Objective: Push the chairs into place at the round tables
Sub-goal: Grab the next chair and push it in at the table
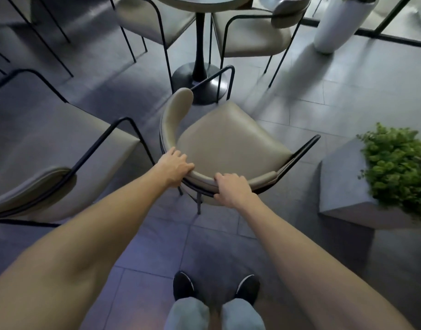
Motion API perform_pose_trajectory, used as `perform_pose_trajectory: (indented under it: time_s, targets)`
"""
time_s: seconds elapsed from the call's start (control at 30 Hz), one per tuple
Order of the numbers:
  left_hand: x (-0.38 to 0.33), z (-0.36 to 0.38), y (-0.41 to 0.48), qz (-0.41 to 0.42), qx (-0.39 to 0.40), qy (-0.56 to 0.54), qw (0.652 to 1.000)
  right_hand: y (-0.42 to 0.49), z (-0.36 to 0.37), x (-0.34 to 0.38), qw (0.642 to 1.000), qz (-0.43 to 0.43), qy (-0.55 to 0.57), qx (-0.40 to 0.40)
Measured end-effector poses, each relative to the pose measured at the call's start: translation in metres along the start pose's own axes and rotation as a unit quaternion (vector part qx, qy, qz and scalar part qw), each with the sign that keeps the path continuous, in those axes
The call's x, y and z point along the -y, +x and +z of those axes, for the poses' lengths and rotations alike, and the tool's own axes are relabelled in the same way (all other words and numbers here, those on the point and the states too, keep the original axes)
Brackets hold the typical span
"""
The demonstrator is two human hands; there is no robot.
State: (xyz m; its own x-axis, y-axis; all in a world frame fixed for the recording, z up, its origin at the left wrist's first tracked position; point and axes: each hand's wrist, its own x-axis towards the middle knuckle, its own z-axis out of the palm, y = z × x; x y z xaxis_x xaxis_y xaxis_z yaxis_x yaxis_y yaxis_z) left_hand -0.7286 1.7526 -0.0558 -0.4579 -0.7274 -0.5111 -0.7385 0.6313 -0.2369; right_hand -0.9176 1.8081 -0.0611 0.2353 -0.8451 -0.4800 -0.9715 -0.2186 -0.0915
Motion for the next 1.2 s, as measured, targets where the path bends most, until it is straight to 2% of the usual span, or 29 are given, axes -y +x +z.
perform_pose_trajectory:
  time_s: [0.17, 0.37, 0.73, 1.2]
  targets:
    - [0.009, 0.029, 0.007, -0.003, -0.099, -0.011, 0.995, 0.006, 0.02, -0.003, 1.0, -0.003, 0.011, -0.021]
    - [0.008, 0.037, 0.005, -0.015, -0.149, -0.031, 0.988, 0.007, 0.022, -0.003, 1.0, 0.0, 0.024, -0.014]
    - [0.002, 0.039, 0.014, -0.046, -0.145, -0.076, 0.985, 0.024, 0.015, -0.025, 0.999, -0.015, -0.002, -0.048]
    - [0.037, 0.013, 0.061, -0.066, -0.111, -0.085, 0.988, 0.093, -0.029, -0.067, 0.992, -0.073, -0.071, -0.074]
